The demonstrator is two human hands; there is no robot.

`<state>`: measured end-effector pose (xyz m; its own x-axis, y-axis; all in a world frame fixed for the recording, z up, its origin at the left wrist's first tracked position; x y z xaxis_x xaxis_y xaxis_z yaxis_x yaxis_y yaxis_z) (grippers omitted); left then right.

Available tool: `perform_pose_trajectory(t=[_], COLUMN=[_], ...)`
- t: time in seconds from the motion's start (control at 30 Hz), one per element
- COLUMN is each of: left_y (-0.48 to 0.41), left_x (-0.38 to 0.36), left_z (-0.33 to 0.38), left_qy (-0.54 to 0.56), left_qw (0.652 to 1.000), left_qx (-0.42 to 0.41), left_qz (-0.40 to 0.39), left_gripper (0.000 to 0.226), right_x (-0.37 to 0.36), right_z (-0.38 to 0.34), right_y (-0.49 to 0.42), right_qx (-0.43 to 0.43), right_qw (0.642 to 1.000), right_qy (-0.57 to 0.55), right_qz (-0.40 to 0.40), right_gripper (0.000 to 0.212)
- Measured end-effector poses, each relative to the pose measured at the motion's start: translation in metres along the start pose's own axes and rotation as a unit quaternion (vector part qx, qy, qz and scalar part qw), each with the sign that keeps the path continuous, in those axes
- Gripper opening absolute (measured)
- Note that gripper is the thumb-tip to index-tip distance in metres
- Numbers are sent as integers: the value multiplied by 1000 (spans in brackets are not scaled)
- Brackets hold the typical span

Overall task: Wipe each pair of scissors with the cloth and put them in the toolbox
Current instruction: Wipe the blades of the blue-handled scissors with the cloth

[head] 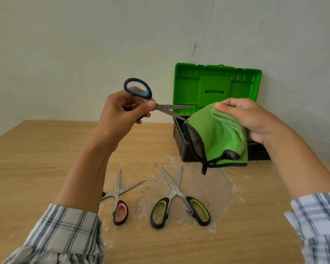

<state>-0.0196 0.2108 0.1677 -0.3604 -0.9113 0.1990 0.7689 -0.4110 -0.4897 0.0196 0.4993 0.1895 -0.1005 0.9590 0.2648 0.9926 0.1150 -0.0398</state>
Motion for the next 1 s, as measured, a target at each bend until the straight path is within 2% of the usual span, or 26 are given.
perform_pose_trajectory(t=[0.17, 0.37, 0.43, 0.57, 0.73, 0.87, 1.0], left_y=[0, 2, 2, 2, 2, 2, 2], left_x=[-10, -20, -21, -19, -22, -24, -24], left_z=[0, 2, 1, 1, 1, 1, 2], left_qy=[-79, -173, -176, -176, -181, -159, -156], left_qw=[991, 971, 970, 968, 968, 975, 977], left_qx=[-98, -134, -129, -132, -151, -138, -134], left_qz=[-39, -96, -103, -117, -89, -73, -60], left_gripper=[14, 7, 9, 12, 9, 8, 7], right_x=[-17, -27, -28, -26, -25, -24, -24], right_z=[-3, -4, -3, -1, -2, -7, -10], right_y=[-6, -13, -14, -13, -9, -4, -2], right_qx=[-36, -37, -31, -14, -21, -34, -31], right_qw=[998, 997, 998, 998, 998, 996, 993], right_qy=[-49, -67, -61, -60, -45, -52, -86], right_qz=[-35, -24, -18, -25, -39, -60, -80], right_gripper=[33, 53, 54, 36, 43, 32, 50])
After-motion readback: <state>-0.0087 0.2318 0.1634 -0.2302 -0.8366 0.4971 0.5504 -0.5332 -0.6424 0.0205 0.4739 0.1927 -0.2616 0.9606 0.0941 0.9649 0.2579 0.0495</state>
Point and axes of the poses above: each hand's wrist, its own y-axis away from the middle knuckle, its own x-axis out of the back of the hand, z = x × y, the point moved 1 cm from there along -y, towards the middle knuckle, and after that the axes turned 14 degrees about -z, right-handed, at the moved point
